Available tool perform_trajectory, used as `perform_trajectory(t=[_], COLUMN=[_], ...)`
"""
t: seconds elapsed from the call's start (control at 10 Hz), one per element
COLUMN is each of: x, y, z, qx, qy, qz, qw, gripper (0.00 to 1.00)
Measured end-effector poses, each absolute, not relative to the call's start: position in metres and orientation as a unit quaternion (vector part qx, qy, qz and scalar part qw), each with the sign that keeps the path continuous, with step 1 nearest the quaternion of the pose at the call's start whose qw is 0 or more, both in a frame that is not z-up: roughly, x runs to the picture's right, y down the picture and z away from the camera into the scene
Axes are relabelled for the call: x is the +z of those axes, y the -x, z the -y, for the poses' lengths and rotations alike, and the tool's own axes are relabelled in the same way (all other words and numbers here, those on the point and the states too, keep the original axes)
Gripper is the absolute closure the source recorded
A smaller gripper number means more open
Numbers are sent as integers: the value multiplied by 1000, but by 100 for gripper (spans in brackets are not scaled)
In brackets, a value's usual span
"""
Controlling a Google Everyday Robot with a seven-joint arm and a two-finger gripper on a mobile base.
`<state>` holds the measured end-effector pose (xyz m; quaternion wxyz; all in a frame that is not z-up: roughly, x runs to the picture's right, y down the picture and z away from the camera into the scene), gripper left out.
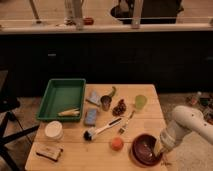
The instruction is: Stack bowls into tray
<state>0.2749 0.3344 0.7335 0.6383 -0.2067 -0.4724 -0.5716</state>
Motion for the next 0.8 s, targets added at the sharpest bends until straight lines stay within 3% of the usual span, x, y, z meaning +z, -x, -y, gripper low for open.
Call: perform_trajectory(t=[0.8], x=[723], y=[-286], z=[-313], qx=[-560], qy=[187], qz=[476], qw=[652], gripper=[100])
